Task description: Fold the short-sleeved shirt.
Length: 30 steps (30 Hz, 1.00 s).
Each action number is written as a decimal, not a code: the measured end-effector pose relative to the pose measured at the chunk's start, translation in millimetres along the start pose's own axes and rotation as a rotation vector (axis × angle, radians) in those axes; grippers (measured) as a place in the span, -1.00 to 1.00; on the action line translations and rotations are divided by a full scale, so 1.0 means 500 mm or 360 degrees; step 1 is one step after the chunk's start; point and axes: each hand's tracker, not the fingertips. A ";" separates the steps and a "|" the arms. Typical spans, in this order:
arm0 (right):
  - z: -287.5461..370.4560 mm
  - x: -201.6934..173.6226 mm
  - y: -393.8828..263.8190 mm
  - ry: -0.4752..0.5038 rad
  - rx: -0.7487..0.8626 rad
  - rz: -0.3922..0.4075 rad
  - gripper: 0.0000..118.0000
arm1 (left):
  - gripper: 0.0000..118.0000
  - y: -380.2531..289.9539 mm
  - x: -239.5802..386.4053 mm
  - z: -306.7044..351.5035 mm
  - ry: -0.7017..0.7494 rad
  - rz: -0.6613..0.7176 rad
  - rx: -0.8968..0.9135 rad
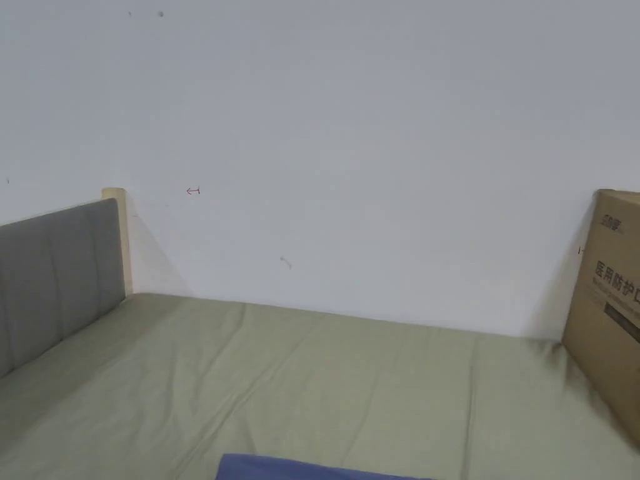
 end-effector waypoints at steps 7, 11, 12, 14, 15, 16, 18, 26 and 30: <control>0.042 -0.005 -0.046 0.0011 -0.0073 0.0045 -0.91 | -0.98 0.011 0.010 0.024 -0.0019 0.0001 -0.0065; -0.079 0.010 -0.090 -0.0020 -0.0361 -0.0002 -0.91 | -0.98 -0.050 -0.003 -0.103 -0.0012 -0.0006 -0.0374; -0.124 0.019 -0.107 -0.0021 -0.0482 -0.0024 -0.91 | -0.98 -0.072 -0.005 -0.148 -0.0002 0.0011 -0.0497; -0.194 0.030 -0.143 -0.0055 -0.0604 -0.0108 -0.91 | -0.98 -0.112 -0.020 -0.224 -0.0083 0.0096 -0.0691; -0.227 0.037 -0.158 -0.0058 -0.0666 -0.0170 -0.91 | -0.98 -0.133 -0.020 -0.254 -0.0080 0.0103 -0.0751; -0.254 0.043 -0.170 -0.0071 -0.0735 -0.0235 -0.91 | -0.98 -0.153 -0.019 -0.281 -0.0069 0.0111 -0.0805; -0.282 0.047 -0.184 -0.0137 -0.0840 -0.0289 -0.91 | -0.98 -0.174 -0.024 -0.309 -0.0063 0.0217 -0.0854; -0.220 0.045 -0.163 -0.0106 -0.0726 -0.0389 0.88 | 0.92 -0.203 -0.052 -0.301 -0.0193 0.0674 -0.0817; -0.133 0.011 -0.125 -0.0138 -0.0271 -0.0365 0.88 | 0.92 -0.168 -0.037 -0.219 -0.0153 0.0651 -0.0568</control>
